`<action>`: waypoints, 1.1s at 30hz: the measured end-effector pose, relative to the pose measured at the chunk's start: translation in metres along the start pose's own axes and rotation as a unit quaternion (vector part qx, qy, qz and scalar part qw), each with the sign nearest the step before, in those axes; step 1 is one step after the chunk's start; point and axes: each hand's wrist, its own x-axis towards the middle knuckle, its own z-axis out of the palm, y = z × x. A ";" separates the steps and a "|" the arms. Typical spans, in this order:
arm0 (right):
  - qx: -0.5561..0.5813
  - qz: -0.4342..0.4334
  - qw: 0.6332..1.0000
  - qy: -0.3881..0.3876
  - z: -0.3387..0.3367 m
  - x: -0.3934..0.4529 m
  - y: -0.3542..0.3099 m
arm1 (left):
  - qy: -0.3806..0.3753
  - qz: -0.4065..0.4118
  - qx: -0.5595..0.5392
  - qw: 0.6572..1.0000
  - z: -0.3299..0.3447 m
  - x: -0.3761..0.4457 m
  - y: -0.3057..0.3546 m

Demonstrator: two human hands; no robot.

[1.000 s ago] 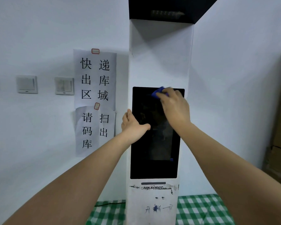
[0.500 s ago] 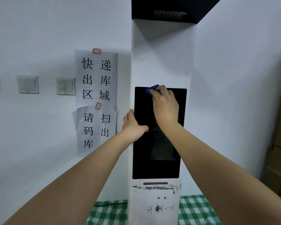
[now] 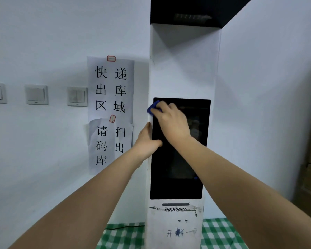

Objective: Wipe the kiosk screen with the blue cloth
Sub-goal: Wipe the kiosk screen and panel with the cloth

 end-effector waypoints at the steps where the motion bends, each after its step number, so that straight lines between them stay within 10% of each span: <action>1: -0.014 -0.044 0.999 -0.012 -0.003 0.000 0.002 | -0.007 -0.001 0.001 1.000 0.000 -0.001 0.001; 8: -0.032 0.070 0.997 0.020 -0.004 0.020 0.011 | -0.007 -0.015 0.009 1.000 -0.002 0.002 -0.002; 14: -0.070 -0.134 0.987 -0.046 -0.006 0.007 0.015 | 0.000 -0.016 0.012 1.000 0.000 0.002 -0.002; 19: -0.032 0.046 0.998 0.010 -0.003 0.001 0.009 | -0.002 -0.012 -0.010 1.000 0.000 0.004 -0.005; 25: -0.075 -0.133 0.986 -0.069 -0.001 -0.021 0.005 | 0.004 -0.066 0.003 0.998 0.005 0.010 -0.015; 33: -0.021 0.045 0.998 -0.024 0.001 -0.028 -0.004 | -0.002 -0.058 0.032 0.998 0.010 0.012 -0.024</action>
